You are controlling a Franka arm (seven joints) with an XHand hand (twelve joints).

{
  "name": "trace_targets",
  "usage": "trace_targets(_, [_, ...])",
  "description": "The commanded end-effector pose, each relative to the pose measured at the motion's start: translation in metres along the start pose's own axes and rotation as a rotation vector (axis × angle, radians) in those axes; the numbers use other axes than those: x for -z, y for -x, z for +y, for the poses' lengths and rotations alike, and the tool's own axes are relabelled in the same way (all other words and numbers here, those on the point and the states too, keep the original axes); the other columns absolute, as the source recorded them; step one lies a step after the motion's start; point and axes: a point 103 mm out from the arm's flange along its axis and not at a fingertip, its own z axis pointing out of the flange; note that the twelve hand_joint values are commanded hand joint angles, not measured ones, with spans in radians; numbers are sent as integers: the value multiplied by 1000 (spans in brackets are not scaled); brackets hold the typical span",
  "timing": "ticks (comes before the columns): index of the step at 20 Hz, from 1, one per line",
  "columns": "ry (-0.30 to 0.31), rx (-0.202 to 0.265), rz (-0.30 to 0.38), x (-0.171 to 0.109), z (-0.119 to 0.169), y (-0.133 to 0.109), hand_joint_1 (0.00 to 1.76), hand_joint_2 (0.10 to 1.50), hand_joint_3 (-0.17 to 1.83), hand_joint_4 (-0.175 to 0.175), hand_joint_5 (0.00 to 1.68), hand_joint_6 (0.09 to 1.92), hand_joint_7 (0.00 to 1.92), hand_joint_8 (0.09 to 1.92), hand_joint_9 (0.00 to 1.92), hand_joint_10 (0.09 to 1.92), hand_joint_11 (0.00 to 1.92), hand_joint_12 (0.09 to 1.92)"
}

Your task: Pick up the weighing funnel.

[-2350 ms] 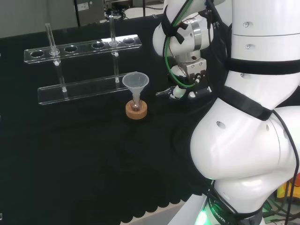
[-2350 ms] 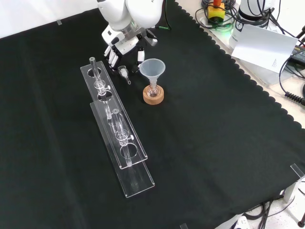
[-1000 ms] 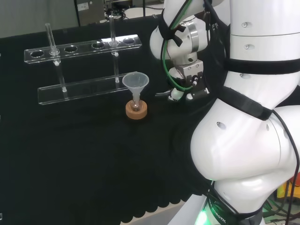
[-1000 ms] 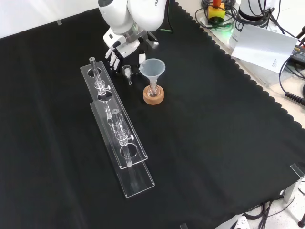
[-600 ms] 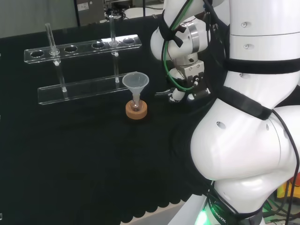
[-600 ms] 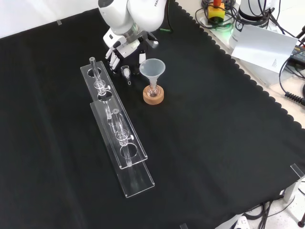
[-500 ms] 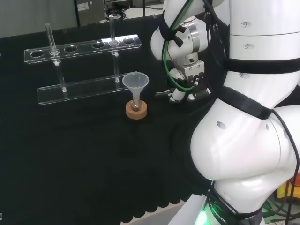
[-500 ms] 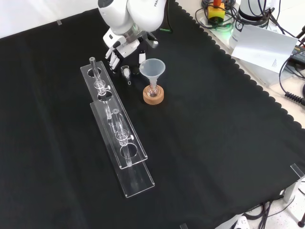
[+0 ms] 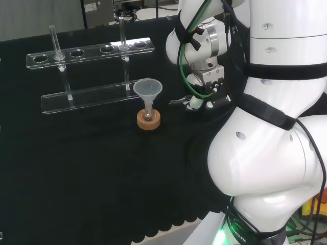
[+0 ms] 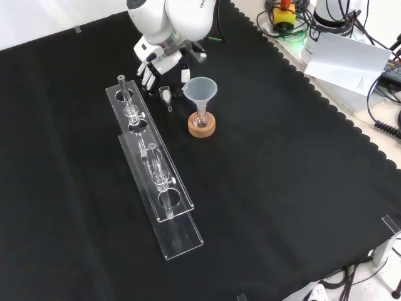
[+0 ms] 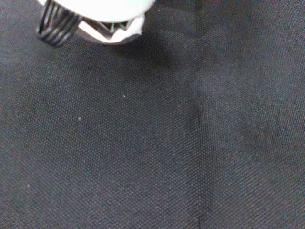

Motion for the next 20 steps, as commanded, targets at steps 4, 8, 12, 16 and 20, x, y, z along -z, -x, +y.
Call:
trace_targets(4, [-3,8,-17,-1,-1,-1,966,611,710,-6,757,840,514,737,761,528,411,1294])
trace_targets(8, [20,7,-37,-2,-5,-13,1003,720,595,77,930,851,561,711,784,528,432,1291])
trace_targets(12, [37,-4,-32,4,-9,-16,1064,855,398,170,1096,860,622,674,831,499,484,1257])
trace_targets(16, [57,-6,-46,16,-13,-10,1083,755,583,175,1133,883,641,651,862,463,508,1242])
trace_targets(20, [56,-18,-14,25,-15,3,1091,716,652,175,1146,889,640,649,871,455,515,1240])
